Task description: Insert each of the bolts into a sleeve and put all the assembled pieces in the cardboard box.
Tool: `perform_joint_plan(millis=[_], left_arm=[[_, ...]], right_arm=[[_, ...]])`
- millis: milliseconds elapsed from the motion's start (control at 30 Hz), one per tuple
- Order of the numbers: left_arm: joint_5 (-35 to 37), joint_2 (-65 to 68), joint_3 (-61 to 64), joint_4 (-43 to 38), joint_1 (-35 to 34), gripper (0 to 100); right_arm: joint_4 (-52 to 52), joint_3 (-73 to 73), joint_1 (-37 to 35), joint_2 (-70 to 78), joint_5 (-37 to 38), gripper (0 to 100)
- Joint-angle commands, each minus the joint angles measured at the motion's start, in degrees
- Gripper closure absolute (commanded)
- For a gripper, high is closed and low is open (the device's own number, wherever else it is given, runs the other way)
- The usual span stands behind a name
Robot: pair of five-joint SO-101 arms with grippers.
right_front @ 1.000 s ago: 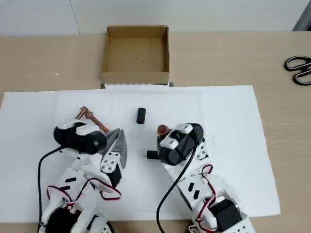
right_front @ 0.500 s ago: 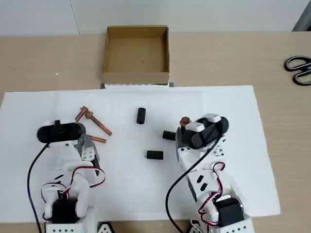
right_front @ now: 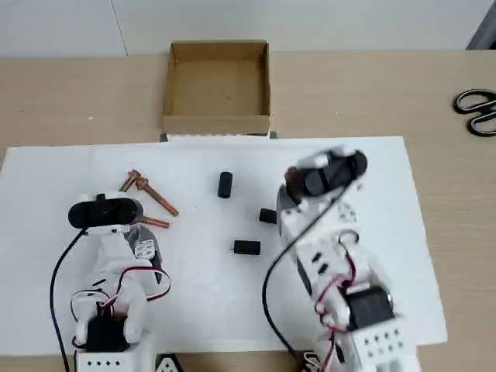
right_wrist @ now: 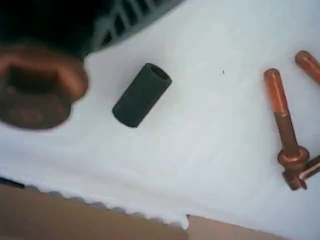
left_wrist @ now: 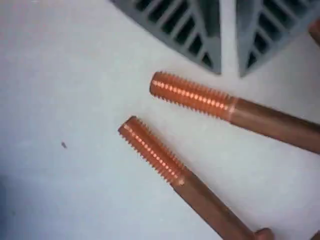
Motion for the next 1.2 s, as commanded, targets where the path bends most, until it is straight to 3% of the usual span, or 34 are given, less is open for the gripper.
perform_joint_plan(millis=[0, 567, 1167], left_arm=[[-0.5, -0.7, -0.3, -0.4, 0.4, 99], [-0.3, -0.7, -0.3, -0.4, 0.1, 99], [-0.2, -0.7, -0.3, -0.4, 0.0, 99]], right_arm=[[-5.8, -11.8, 0.7, 13.2, -0.3, 99.7], [-8.0, -71.2, 3.6, 76.6, -0.3, 99.7], [-8.4, -121.6, 3.3, 122.2, -0.2, 99.5]])
